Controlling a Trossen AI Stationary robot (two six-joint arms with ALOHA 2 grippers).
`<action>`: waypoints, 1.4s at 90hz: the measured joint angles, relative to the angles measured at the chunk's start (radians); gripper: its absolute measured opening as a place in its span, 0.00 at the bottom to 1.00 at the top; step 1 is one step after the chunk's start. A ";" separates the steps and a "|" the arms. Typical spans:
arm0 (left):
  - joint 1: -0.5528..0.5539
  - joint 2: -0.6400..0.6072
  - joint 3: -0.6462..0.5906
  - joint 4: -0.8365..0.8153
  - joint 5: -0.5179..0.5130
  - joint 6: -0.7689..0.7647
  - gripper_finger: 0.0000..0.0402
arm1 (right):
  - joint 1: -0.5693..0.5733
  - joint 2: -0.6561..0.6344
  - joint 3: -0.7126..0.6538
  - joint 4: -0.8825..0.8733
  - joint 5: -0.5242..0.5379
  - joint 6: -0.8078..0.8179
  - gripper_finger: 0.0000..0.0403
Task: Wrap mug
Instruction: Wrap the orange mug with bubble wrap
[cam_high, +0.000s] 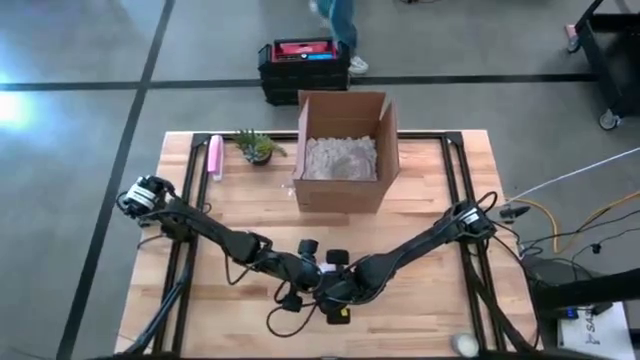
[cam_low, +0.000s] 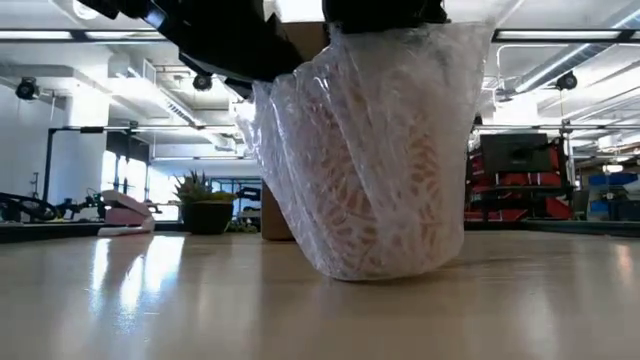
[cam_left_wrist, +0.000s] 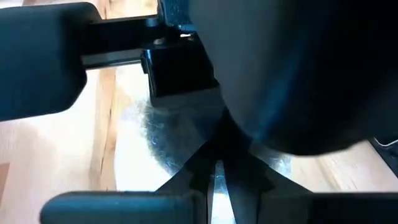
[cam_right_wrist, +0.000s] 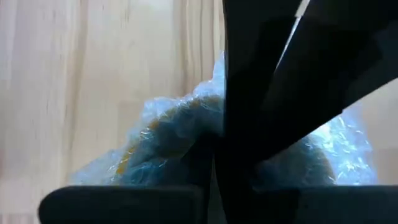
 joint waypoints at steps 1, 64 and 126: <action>0.000 0.000 0.000 0.000 0.000 0.000 0.05 | 0.000 -0.004 0.000 -0.002 0.000 0.000 0.02; 0.001 -0.012 -0.003 0.006 0.000 0.000 0.05 | 0.013 -0.127 -0.004 -0.112 0.034 0.007 0.02; 0.001 -0.048 -0.005 0.008 0.002 -0.011 0.05 | 0.011 -0.008 -0.065 0.021 0.102 0.008 0.02</action>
